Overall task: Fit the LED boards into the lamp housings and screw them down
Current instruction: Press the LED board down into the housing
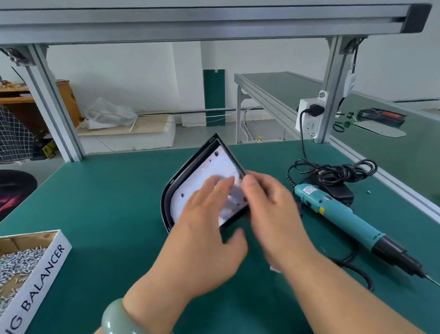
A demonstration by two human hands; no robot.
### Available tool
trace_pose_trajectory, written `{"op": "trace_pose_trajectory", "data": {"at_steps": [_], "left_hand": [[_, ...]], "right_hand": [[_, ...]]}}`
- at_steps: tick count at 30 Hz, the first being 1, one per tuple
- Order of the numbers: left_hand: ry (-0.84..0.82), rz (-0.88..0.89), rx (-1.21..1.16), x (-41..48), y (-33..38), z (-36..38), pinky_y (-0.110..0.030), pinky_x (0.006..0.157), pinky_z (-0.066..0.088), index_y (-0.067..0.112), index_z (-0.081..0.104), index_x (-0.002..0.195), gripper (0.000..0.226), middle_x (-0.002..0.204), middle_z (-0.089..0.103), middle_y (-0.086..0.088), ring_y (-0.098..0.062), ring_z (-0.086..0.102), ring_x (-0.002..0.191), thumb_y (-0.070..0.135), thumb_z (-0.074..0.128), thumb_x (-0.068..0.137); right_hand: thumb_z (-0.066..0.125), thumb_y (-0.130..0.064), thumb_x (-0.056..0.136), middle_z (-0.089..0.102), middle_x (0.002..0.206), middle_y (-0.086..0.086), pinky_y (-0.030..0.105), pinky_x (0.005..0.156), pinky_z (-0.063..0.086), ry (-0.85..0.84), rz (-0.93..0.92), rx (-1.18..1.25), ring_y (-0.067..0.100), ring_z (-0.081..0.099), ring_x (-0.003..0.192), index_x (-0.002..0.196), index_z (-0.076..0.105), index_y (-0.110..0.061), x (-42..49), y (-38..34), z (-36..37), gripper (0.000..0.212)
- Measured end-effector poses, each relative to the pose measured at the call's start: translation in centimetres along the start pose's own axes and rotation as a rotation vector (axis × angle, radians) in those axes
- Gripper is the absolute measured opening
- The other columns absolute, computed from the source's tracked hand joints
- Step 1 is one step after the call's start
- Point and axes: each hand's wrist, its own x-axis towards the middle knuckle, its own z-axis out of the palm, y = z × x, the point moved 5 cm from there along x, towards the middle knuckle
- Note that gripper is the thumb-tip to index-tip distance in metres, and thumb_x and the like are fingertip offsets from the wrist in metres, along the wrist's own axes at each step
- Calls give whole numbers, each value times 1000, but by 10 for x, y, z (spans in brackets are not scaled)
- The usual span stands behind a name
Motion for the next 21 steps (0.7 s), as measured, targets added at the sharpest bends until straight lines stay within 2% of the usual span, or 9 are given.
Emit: {"op": "trace_pose_trajectory", "data": {"at_steps": [3, 5, 8, 9, 10, 12, 15, 18, 21], "left_hand": [[332, -57, 150, 6, -18, -30, -1, 99, 20, 14, 53, 132, 50, 128, 52, 10, -8, 44, 121, 25, 63, 84], [196, -215, 193, 9, -38, -33, -11, 96, 30, 19, 53, 130, 47, 122, 58, 12, -15, 52, 115, 31, 64, 87], [-51, -475, -29, 7, -66, -16, -20, 57, 47, 19, 68, 81, 12, 69, 70, 11, -13, 61, 63, 31, 68, 83], [-26, -532, -85, 6, -73, -15, -23, 55, 48, 16, 68, 75, 15, 67, 71, 5, -15, 62, 59, 29, 68, 83], [13, -588, -117, 5, -79, -13, -27, 59, 51, 13, 68, 75, 17, 70, 72, -1, -19, 65, 63, 27, 67, 84], [47, -686, -100, 3, -86, -9, -36, 69, 54, 5, 68, 81, 23, 82, 72, -12, -30, 68, 78, 27, 63, 87], [-55, -738, 43, 6, -88, 7, -31, 59, 45, -1, 58, 76, 31, 70, 61, -11, -30, 55, 64, 27, 58, 87], [-90, -700, 158, 16, -73, 15, -25, 47, 27, 9, 39, 62, 34, 58, 42, -4, -23, 36, 52, 23, 56, 87], [-144, -743, -115, 17, -71, 15, -26, 57, 42, 2, 56, 74, 40, 68, 54, -6, -22, 46, 58, 40, 58, 87]], "right_hand": [[56, -39, 90, 65, 91, 25, 42, 87, 46, 31, 183, 83, 15, 57, 85, 81, 60, -1, 13, 12, -20, 40], [61, -41, 90, 66, 104, 26, 51, 101, 44, -89, 292, 127, 19, 61, 97, 85, 63, 3, 14, 16, -21, 44], [57, -52, 87, 53, 117, 36, 61, 102, 38, -165, 274, 32, 9, 42, 88, 103, 51, 16, 14, 19, -18, 69], [54, -52, 91, 62, 114, 24, 52, 99, 45, -131, 223, -54, 24, 35, 120, 109, 54, 11, 16, 18, -22, 65], [51, -50, 93, 69, 109, 1, 35, 93, 49, -74, 154, -136, -3, 63, 97, 113, 61, -1, 18, 15, -28, 54], [50, -46, 94, 60, 100, -23, 11, 82, 41, 60, 18, -280, -19, 54, 92, 112, 61, -24, 22, 4, -45, 31], [50, -46, 92, 64, 97, -15, 16, 77, 42, 38, -10, -481, 4, 62, 97, 101, 62, -25, 24, 4, -47, 26], [48, -57, 88, 58, 96, -2, 29, 75, 43, -296, -37, -1036, 22, 59, 98, 100, 60, -18, 8, 20, -14, 42], [43, -61, 89, 50, 107, 5, 33, 73, 35, -410, -8, -1261, 28, 54, 106, 110, 54, -18, 0, 30, -3, 49]]}}
